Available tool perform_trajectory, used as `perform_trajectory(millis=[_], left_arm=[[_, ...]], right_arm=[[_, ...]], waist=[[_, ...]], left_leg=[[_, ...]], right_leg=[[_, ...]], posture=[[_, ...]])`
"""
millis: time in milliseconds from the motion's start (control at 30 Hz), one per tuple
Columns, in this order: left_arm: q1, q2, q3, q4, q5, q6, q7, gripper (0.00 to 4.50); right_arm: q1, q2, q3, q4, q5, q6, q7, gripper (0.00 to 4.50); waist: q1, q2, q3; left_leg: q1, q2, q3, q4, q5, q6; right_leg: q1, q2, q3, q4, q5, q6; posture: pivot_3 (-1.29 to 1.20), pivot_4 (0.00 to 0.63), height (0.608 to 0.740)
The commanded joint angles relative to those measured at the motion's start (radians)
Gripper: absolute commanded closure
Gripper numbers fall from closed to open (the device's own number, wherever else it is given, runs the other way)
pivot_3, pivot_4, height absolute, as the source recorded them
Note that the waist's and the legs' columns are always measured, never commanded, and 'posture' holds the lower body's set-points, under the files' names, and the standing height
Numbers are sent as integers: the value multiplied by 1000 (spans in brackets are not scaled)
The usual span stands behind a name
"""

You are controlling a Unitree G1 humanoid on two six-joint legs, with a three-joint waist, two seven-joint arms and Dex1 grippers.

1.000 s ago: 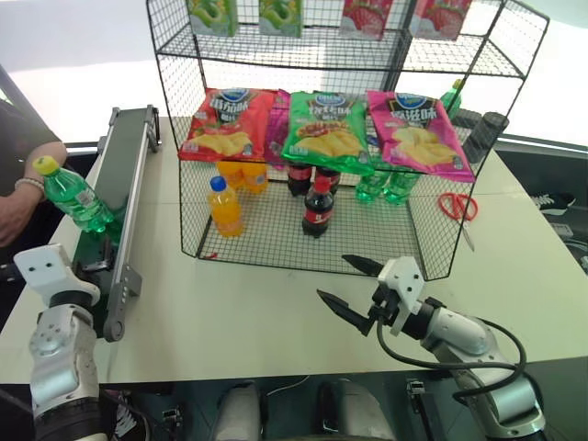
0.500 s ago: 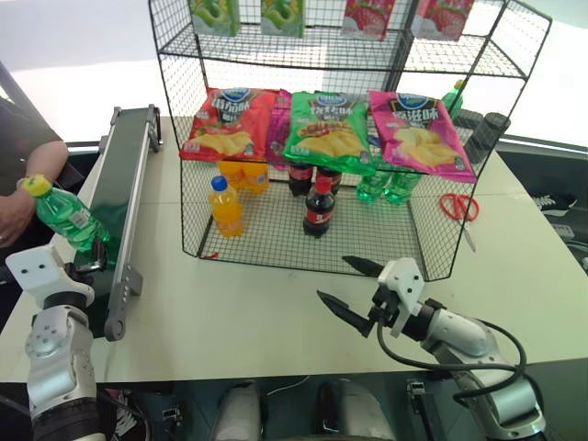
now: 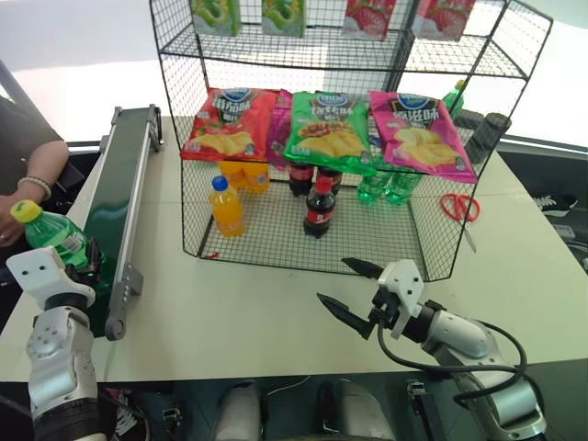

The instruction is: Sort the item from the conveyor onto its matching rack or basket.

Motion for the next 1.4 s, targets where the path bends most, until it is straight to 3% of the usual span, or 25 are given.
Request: perform_trajectory(millis=[33, 167, 400, 567, 733, 1000, 1400], left_arm=[[-2, 6, 12, -47, -13, -30, -20, 1838], [-14, 34, -14, -106, -16, -22, -57, 1838], [-36, 103, -227, -369, -148, 135, -333, 1838], [-50, 131, -406, -432, -165, 210, -497, 1838], [-116, 93, -615, -318, -89, 178, -652, 1838], [-266, -23, -789, -117, 16, 61, -798, 1838], [-381, -99, -853, 23, 94, -55, -916, 1838]], right_arm=[[-1, -3, -10, -33, 11, -22, 8, 0], [-6, -5, -14, -26, 13, -22, 15, 0], [-20, -1, -8, -16, 13, -23, 25, 0], [-26, 10, -12, -14, 3, -30, 10, 0], [-30, 28, -13, -27, 5, -30, -16, 0], [-37, 46, -22, -80, 66, 23, -42, 0], [-86, 46, 11, -83, 108, 89, -24, 0]], waist=[[0, 0, 0], [1, -1, 0], [0, -6, 3], [-6, -3, 4], [1, 0, 6], [0, 0, 6], [-1, 0, 6]], left_leg=[[0, 0, 0, 0, 0, 0], [0, 0, 0, 0, 0, 0], [-2, -2, 0, 0, 0, 0], [0, -2, 3, -1, 0, 0], [0, -1, 0, -2, 0, 0], [-1, -2, 0, -1, 0, 0], [-1, -2, 0, -1, 0, 0]], right_leg=[[0, 0, 0, 0, 0, 0], [0, 0, 0, 0, 0, 0], [0, -2, -1, -1, 0, 0], [-1, -2, 1, -1, 0, 0], [-1, 4, 0, -1, 0, 0], [-1, 5, 0, -1, 0, 0], [-1, 5, 0, 0, 0, 0]], posture=[[0, 150, 740], [0, 150, 740], [0, 150, 740], [0, 150, 740], [0, 150, 740], [0, 150, 740], [0, 150, 740]])
